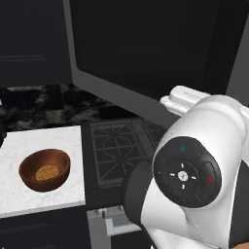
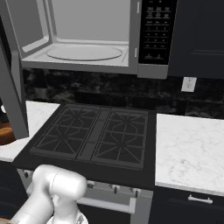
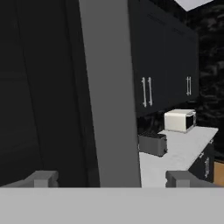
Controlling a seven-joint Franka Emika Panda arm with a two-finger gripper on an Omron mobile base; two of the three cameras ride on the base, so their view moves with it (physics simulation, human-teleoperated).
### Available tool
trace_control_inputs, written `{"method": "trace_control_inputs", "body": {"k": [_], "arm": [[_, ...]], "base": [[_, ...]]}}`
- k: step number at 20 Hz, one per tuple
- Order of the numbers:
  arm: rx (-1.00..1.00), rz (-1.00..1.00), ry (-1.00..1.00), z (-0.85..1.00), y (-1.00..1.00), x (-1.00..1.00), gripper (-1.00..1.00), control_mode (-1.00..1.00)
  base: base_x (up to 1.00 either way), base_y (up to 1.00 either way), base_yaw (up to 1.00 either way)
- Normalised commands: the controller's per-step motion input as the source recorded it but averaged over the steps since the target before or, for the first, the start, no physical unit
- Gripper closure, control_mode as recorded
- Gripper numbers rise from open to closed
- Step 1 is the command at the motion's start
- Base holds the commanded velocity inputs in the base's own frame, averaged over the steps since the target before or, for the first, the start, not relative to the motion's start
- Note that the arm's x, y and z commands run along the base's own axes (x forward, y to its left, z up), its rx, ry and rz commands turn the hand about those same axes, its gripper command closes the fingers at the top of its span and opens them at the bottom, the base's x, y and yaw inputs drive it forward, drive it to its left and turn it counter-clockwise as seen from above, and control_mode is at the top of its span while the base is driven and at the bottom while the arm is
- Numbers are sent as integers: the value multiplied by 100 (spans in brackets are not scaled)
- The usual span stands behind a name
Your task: Open the microwave, place the bowl with waffle inside the microwave, then close the microwave door and turn it on.
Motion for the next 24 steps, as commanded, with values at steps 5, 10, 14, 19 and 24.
{"method": "trace_control_inputs", "body": {"k": [5,10,14,19,24], "arm": [[28,6,-8,0,-35,-39,-100,-100],[49,35,-19,-9,-62,-62,-100,-100],[52,52,-3,-27,-48,-37,-100,-100],[46,59,6,-29,-36,0,-100,-100],[54,56,17,-43,-24,20,-100,-100]], "base": [[0,0,0],[0,0,0],[0,0,0],[0,0,0],[0,0,0]]}}
